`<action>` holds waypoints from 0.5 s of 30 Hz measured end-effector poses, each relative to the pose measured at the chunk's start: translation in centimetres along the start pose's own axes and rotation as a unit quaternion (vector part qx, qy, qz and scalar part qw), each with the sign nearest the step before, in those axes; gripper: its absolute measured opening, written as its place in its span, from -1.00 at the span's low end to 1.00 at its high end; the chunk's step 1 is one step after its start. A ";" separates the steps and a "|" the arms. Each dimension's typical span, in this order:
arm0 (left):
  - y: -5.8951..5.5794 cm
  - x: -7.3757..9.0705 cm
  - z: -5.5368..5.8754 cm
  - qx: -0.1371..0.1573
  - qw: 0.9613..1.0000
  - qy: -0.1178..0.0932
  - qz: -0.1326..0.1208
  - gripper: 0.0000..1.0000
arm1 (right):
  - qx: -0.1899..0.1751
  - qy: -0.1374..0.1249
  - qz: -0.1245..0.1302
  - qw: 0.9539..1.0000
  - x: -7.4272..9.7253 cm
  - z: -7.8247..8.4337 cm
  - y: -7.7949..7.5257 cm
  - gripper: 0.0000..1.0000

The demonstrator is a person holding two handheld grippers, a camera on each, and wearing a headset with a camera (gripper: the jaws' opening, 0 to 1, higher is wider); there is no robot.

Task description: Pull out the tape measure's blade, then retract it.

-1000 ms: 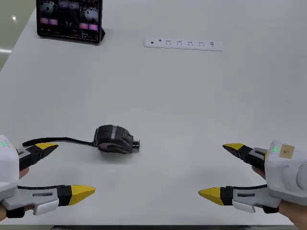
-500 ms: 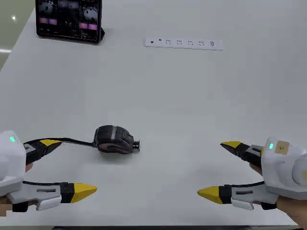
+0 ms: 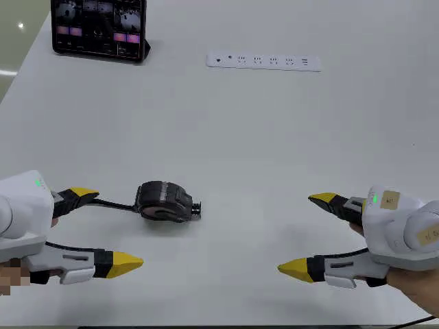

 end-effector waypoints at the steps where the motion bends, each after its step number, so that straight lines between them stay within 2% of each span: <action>1: 0.1 -0.1 0.0 -0.001 1.000 0.000 0.001 0.70 | -0.002 -0.002 -0.001 1.000 -0.1 -0.1 -0.1 0.57; 15: 0.7 -1.6 -0.3 -0.021 0.999 0.020 0.022 0.68 | 0.022 0.004 -0.023 0.999 -2.4 -0.9 -0.3 0.56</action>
Point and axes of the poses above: the centre of the closed fingertips' face, and the gripper's own axes: x roughly backward along the fingers, y roughly to its left, z roughly out of its underside, the point moved 1 cm from there along x, roughly backward along the fingers, and after that the axes turned 1 degree about -z, right-handed, at the moved point
